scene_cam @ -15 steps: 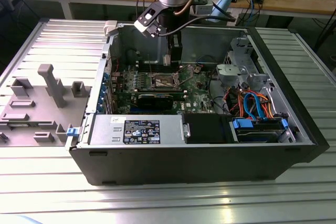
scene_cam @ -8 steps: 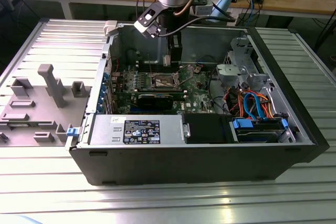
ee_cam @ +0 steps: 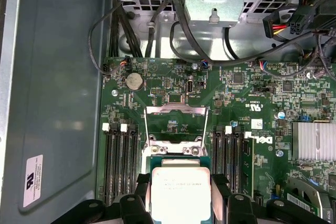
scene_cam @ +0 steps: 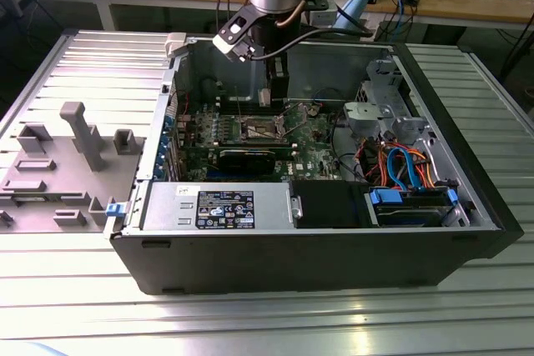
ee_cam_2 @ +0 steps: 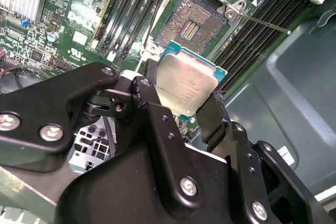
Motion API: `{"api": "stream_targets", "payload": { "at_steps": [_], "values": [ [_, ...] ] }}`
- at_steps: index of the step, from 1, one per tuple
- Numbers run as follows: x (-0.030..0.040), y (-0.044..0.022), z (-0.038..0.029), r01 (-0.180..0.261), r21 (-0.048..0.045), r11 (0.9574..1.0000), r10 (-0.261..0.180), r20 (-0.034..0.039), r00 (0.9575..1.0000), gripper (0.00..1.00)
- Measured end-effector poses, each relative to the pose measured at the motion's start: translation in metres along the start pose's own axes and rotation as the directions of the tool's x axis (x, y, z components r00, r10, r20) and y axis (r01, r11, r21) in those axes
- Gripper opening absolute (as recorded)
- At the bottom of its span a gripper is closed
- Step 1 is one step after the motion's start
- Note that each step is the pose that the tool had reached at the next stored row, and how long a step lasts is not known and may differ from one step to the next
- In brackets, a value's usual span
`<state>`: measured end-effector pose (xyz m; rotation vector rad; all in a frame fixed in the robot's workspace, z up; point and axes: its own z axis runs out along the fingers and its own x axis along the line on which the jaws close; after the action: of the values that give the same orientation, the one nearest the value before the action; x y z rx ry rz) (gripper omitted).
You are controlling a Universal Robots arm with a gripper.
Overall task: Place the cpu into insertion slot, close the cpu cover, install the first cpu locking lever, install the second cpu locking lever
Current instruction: 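Place the cpu into insertion slot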
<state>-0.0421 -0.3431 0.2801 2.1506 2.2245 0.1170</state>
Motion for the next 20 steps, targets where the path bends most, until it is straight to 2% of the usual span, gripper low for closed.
{"api": "stream_targets", "payload": {
  "at_steps": [15,20],
  "values": [
    [0.0000,-0.0002,0.0026,0.000,0.0000,1.0000,0.000,-0.0001,1.0000,0.54],
    [0.0000,-0.0011,0.0052,0.000,0.0025,1.0000,0.000,0.0000,1.0000,0.54]
  ]
}}
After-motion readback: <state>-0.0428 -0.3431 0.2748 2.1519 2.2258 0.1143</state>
